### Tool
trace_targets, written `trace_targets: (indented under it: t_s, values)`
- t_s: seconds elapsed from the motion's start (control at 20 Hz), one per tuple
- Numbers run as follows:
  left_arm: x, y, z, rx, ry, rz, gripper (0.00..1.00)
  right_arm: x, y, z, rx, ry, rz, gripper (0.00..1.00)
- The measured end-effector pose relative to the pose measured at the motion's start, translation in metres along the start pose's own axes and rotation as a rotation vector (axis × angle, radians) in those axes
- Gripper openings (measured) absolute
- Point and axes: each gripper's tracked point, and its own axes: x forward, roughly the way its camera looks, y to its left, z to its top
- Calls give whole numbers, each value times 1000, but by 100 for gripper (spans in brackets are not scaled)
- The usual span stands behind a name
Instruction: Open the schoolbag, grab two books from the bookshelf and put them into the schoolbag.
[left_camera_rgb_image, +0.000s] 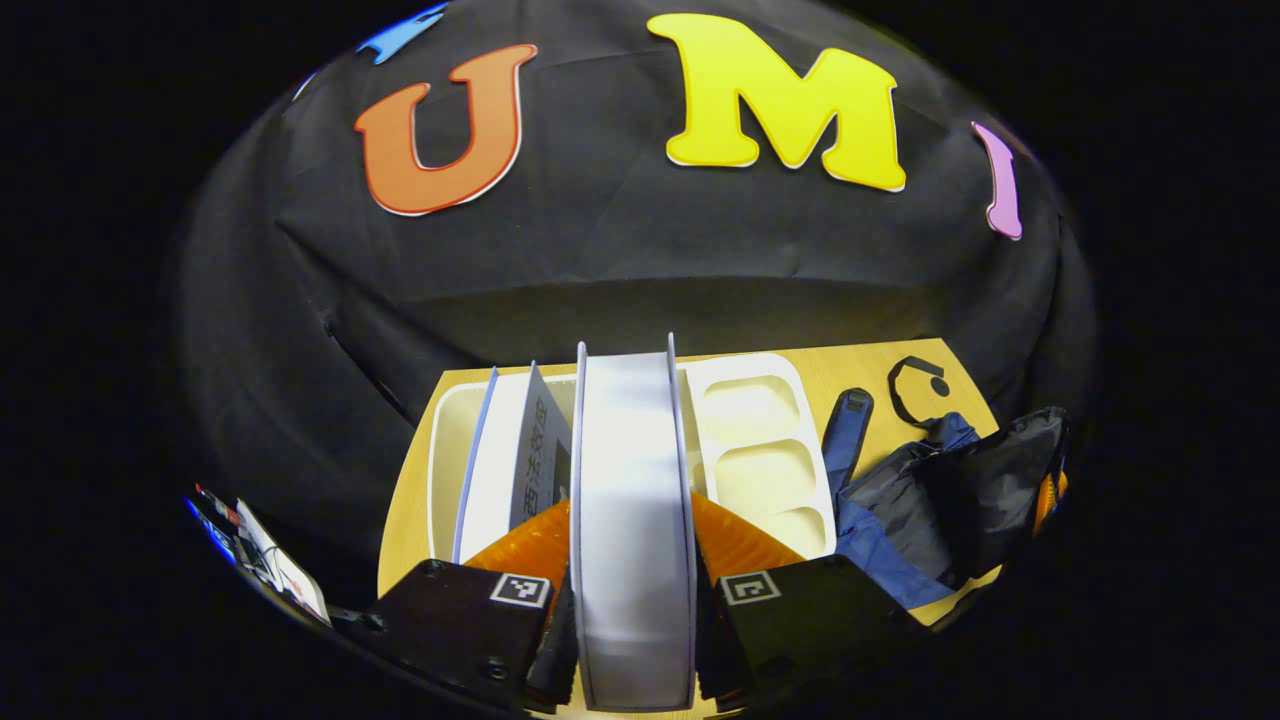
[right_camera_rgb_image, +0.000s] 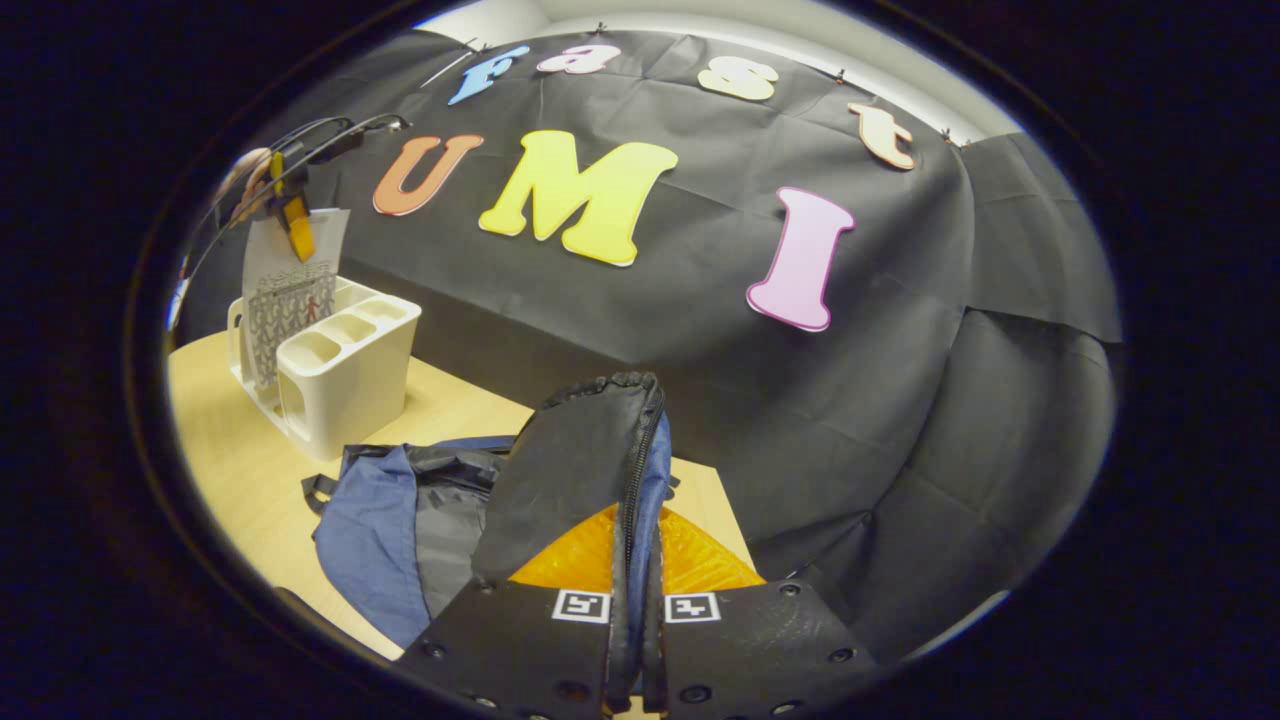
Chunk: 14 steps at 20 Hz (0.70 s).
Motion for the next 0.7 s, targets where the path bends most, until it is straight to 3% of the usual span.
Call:
trace_targets:
  t_s: [0.3,0.45,0.5,0.65,0.7]
  values:
    - [-36,3,-40,-74,-58,-26,47,4,6,-6,22,28,-7,5]
    - [-54,-1,-58,-147,-85,-92,47,6,7,-7,27,39,-11,8]
    - [-60,-5,-65,-167,-83,-124,51,5,7,-9,37,41,-12,5]
    - [-73,-10,-84,-191,-78,-177,47,4,9,-16,83,56,-12,5]
    - [-75,-12,-91,-210,-75,-194,51,5,9,-19,91,62,-16,5]
